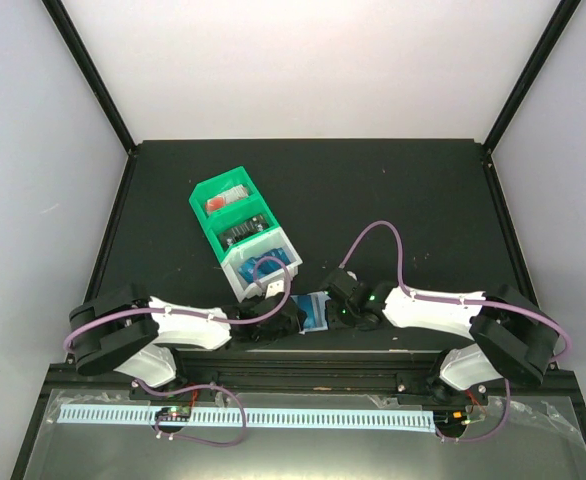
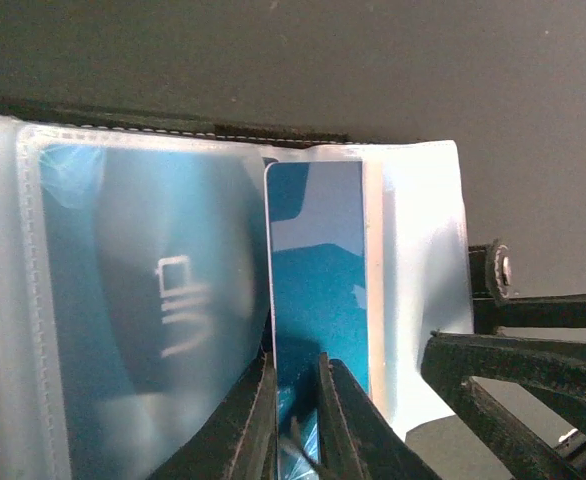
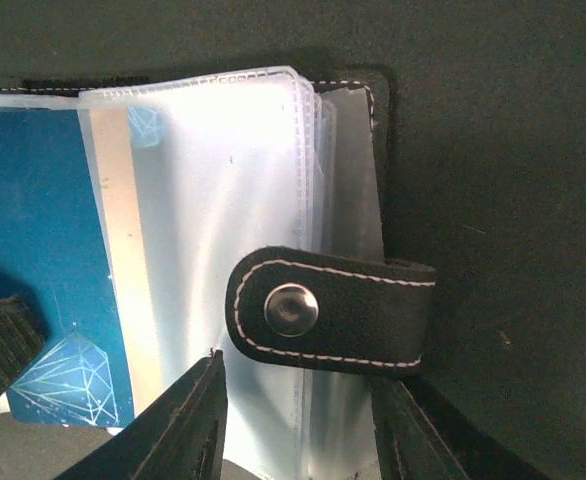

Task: Put the credit cards into the card holder
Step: Insert the credit card into the card holder.

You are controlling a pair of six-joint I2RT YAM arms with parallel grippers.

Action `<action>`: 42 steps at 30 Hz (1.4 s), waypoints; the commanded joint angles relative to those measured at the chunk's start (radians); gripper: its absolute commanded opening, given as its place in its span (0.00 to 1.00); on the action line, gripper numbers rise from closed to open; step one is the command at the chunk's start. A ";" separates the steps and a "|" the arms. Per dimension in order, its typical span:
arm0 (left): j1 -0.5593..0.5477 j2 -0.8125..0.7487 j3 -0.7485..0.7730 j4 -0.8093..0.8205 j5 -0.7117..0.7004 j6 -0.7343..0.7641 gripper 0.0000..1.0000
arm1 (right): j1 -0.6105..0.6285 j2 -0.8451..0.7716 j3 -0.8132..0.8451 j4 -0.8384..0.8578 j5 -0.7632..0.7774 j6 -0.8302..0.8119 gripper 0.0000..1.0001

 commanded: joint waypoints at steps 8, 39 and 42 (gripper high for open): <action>-0.021 0.024 0.042 -0.079 -0.018 0.024 0.16 | 0.007 -0.002 -0.011 -0.017 0.000 0.013 0.43; -0.053 0.088 0.124 -0.003 0.035 0.230 0.27 | 0.006 -0.110 -0.041 -0.012 0.060 0.056 0.42; -0.053 0.080 0.132 -0.037 0.022 0.234 0.31 | 0.006 -0.130 -0.042 -0.032 0.087 0.065 0.42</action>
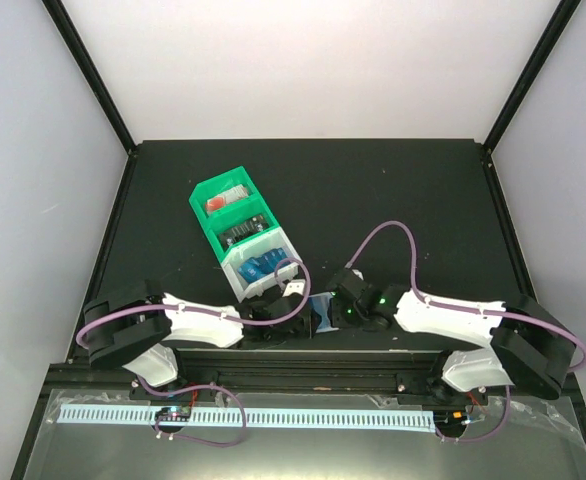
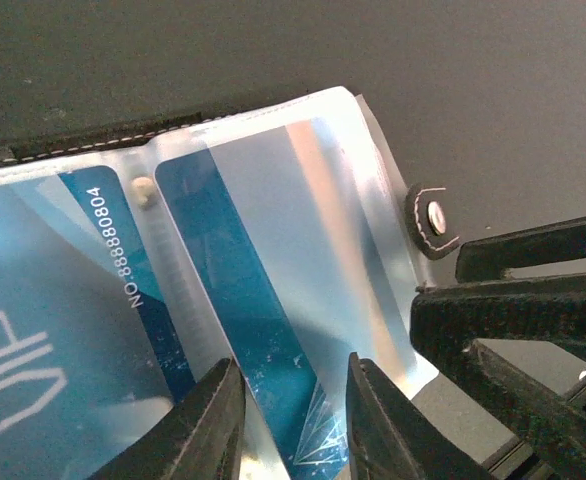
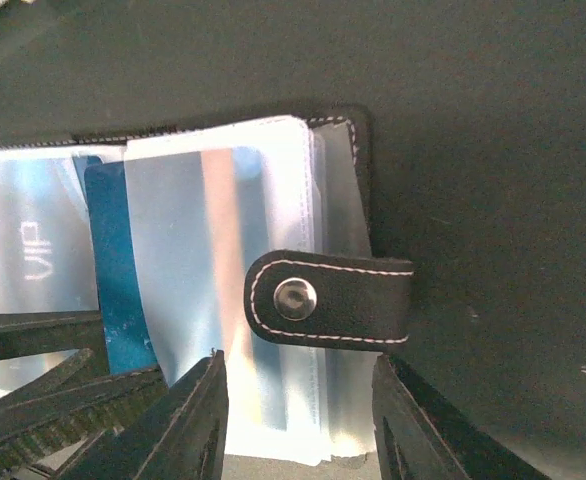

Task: Put the credit cards into the card holder
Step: Insert the credit card into the card holder.

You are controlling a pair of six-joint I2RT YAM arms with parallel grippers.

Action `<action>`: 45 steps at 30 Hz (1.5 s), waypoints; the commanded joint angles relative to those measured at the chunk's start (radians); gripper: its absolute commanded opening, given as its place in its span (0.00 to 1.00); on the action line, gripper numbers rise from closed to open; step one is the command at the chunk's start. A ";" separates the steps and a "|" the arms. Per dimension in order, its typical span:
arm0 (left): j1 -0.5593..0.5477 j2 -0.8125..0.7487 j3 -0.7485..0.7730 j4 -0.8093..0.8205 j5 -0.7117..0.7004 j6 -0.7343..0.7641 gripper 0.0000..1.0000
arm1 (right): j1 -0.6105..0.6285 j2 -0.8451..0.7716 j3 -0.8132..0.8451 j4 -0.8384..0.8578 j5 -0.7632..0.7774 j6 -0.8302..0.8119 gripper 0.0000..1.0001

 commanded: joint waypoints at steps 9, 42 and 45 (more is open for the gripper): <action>-0.008 -0.052 0.057 -0.159 -0.075 0.001 0.39 | 0.006 0.021 -0.004 -0.032 0.070 0.020 0.46; -0.005 0.021 0.067 0.025 0.005 0.091 0.29 | 0.005 0.012 -0.012 -0.013 0.064 0.011 0.33; 0.000 0.000 0.046 0.060 0.017 0.099 0.29 | 0.006 -0.008 -0.007 -0.042 0.101 0.024 0.33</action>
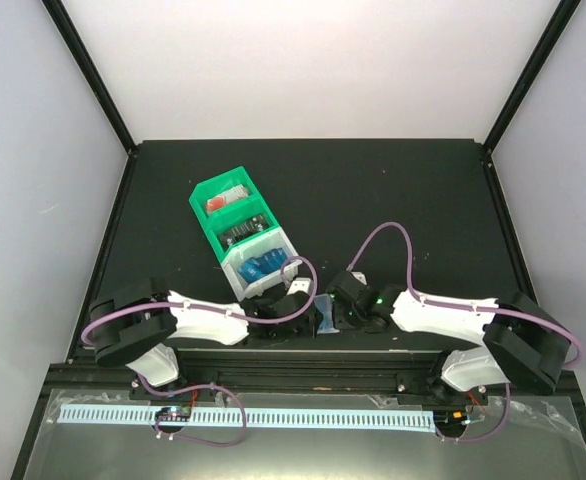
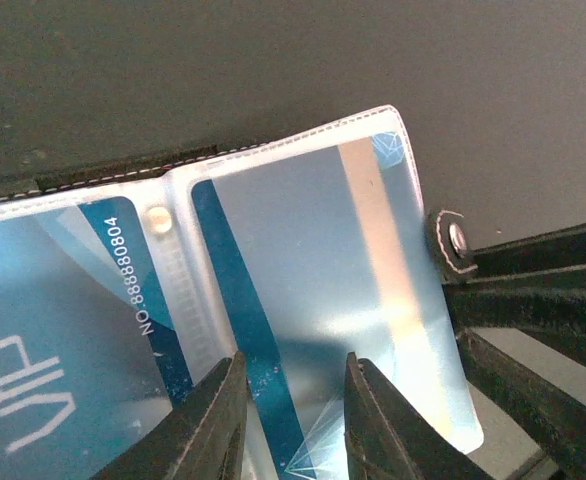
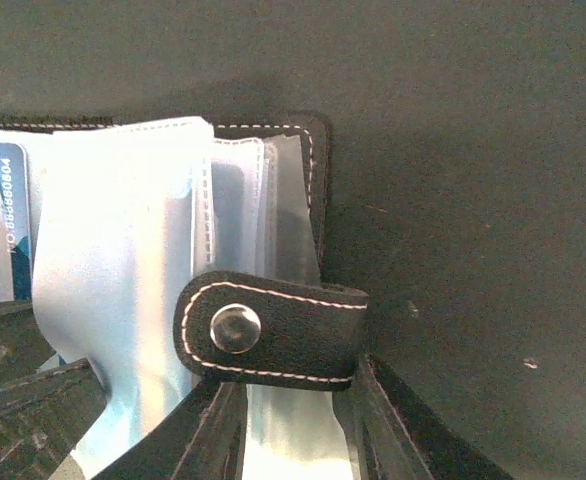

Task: Put the credit cards into the card holder
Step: Insert the credit card into the card holder.

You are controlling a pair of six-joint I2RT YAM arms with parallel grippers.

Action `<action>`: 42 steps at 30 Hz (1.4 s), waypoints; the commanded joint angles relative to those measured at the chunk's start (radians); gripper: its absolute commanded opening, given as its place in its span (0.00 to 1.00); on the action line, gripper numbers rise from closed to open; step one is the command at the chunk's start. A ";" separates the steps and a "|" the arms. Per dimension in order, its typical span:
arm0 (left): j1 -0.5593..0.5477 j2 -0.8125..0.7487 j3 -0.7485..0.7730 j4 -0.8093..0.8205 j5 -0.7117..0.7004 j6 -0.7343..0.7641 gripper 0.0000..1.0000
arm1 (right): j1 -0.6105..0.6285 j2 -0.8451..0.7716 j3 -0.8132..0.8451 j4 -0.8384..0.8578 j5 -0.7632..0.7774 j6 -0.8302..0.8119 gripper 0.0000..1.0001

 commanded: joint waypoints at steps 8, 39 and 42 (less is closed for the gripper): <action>0.038 -0.129 -0.061 0.164 0.134 0.079 0.44 | 0.005 -0.098 0.073 -0.180 0.176 0.019 0.39; 0.116 -0.648 -0.403 -0.066 0.153 -0.031 0.53 | 0.205 0.396 0.438 -0.319 0.295 0.002 0.56; 0.118 -0.616 -0.396 -0.057 0.158 -0.024 0.52 | 0.207 0.414 0.438 -0.345 0.324 0.023 0.56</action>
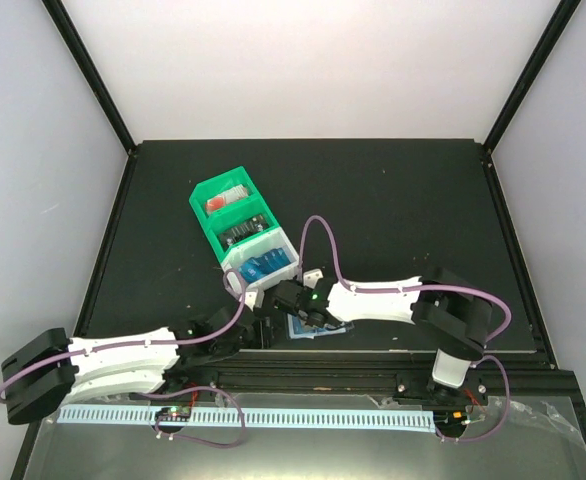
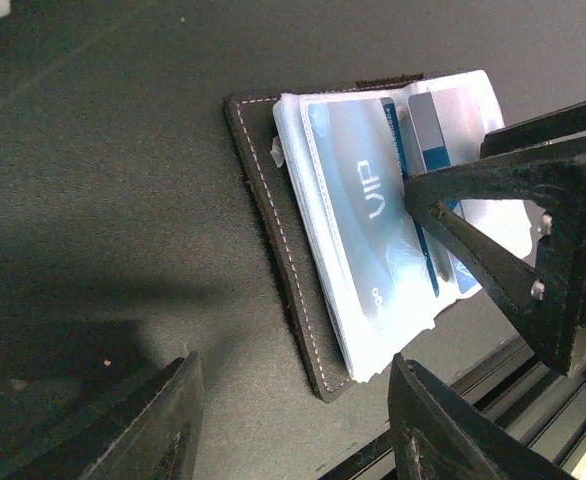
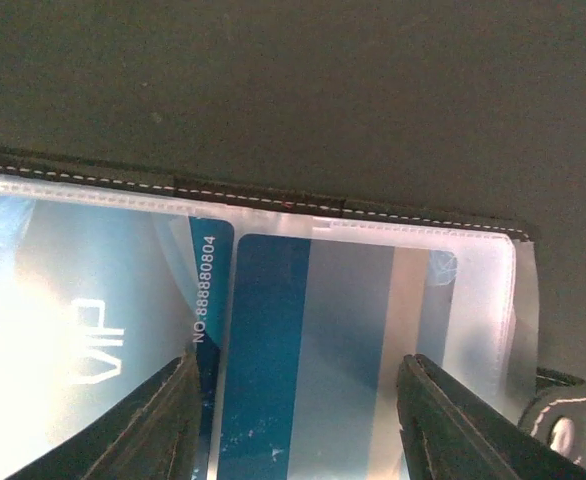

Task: Put the credit cards into the card holder
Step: Insert the credit card into the card holder.

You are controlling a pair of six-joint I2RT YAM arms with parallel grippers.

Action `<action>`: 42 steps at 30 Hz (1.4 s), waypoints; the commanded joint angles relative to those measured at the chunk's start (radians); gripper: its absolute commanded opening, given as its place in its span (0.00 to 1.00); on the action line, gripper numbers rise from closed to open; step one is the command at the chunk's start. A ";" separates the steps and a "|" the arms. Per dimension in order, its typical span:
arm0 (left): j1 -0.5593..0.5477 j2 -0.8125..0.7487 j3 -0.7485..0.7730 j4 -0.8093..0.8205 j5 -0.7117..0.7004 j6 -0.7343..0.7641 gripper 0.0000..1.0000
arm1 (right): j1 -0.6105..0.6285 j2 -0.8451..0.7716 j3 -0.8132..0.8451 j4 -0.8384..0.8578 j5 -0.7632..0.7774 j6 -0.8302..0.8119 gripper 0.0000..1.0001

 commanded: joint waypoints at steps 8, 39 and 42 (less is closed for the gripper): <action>0.015 0.017 0.010 0.061 0.003 -0.001 0.50 | 0.010 0.043 0.045 -0.166 0.183 0.124 0.46; 0.027 0.075 0.056 0.131 0.085 0.045 0.41 | 0.007 -0.081 -0.070 -0.040 0.096 0.026 0.32; 0.028 0.079 0.055 0.143 0.097 0.044 0.39 | 0.008 -0.102 -0.072 -0.010 0.066 0.001 0.34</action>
